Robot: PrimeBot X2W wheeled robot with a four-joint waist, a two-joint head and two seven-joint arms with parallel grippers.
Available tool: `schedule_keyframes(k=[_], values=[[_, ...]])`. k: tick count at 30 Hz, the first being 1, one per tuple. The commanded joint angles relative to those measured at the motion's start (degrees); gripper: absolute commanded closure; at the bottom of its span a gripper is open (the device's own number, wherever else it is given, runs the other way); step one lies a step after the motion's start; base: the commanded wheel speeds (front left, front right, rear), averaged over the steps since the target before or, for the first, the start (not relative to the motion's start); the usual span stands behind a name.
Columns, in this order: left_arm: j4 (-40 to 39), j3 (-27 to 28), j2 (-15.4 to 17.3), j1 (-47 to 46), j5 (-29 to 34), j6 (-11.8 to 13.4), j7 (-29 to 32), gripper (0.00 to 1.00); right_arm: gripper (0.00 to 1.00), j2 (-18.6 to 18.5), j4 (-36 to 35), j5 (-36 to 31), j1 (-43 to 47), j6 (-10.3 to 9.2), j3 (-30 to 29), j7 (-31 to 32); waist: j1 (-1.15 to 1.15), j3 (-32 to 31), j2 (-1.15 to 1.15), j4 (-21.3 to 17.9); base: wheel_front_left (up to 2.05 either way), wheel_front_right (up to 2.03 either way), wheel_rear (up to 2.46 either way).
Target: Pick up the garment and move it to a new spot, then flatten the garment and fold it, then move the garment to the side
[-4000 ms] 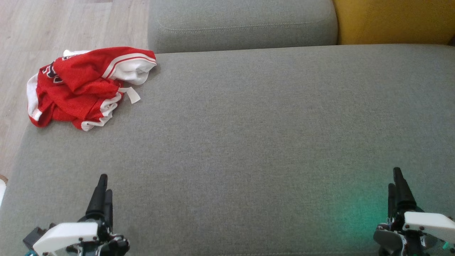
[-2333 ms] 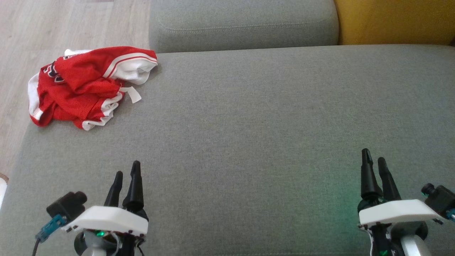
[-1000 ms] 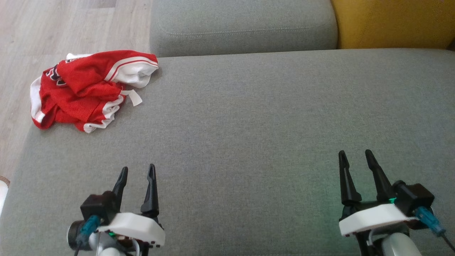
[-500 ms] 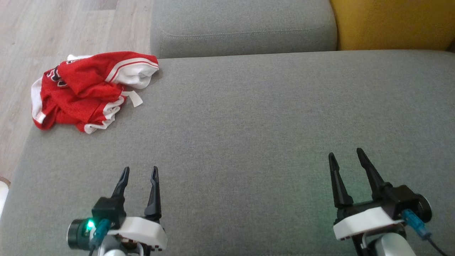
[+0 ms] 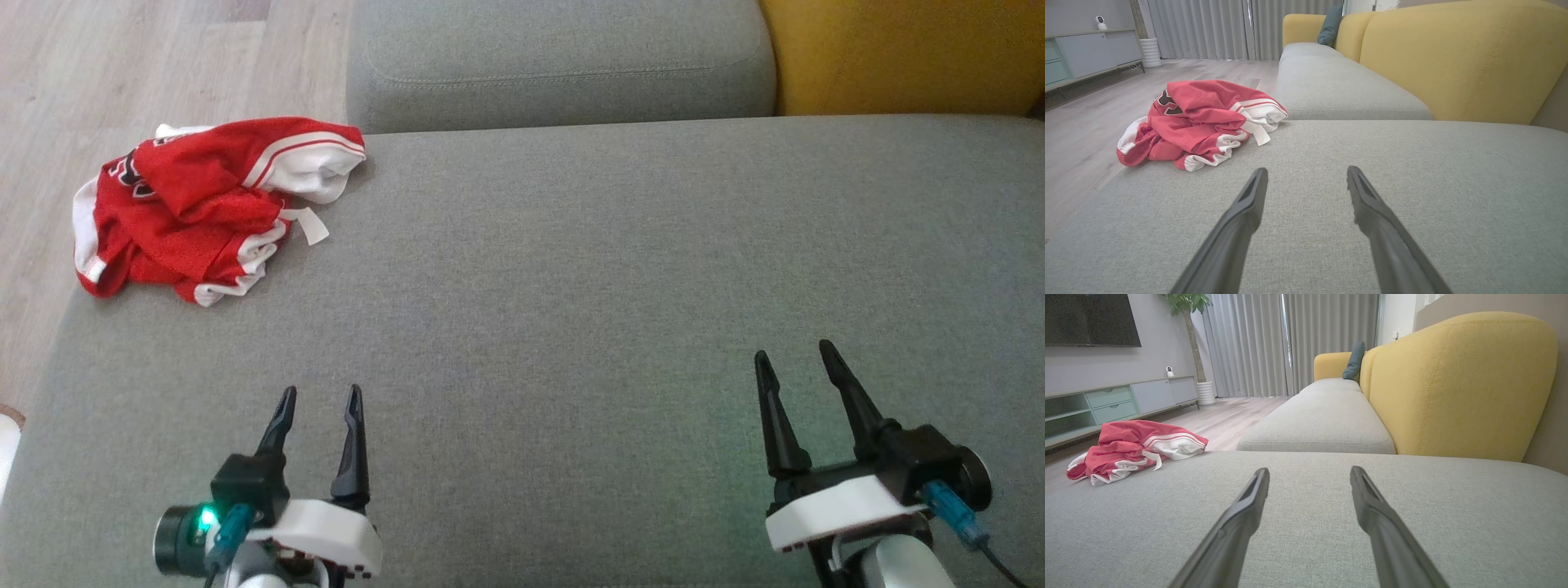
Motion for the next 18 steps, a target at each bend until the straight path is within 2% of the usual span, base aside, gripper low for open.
schedule_keyframes(k=[1, 11, 18], values=[[-1.8, 1.7, 0.6, -1.4, 0.2, 0.3, -0.7, 0.0, 0.0, -0.5, -1.9, -0.3, -3.2, 0.43, 1.3, -0.6, 0.0, 0.0, 0.0, 0.0, 0.0, 0.0, 0.0], [-1.9, 1.9, 0.6, -1.5, 0.4, 0.4, -0.7, 0.0, 0.0, -0.5, -2.0, -0.2, -3.2, 0.43, 1.1, -0.6, 0.0, 0.1, 0.0, 0.5, 0.0, 0.0, 0.0], [-2.8, 1.9, 0.6, -1.9, 0.4, 0.5, -0.7, 0.0, 0.0, -0.5, -2.3, 0.0, -2.9, 0.43, 1.1, -0.6, 0.0, 0.2, 0.0, 4.1, 0.0, 0.0, 0.0]])
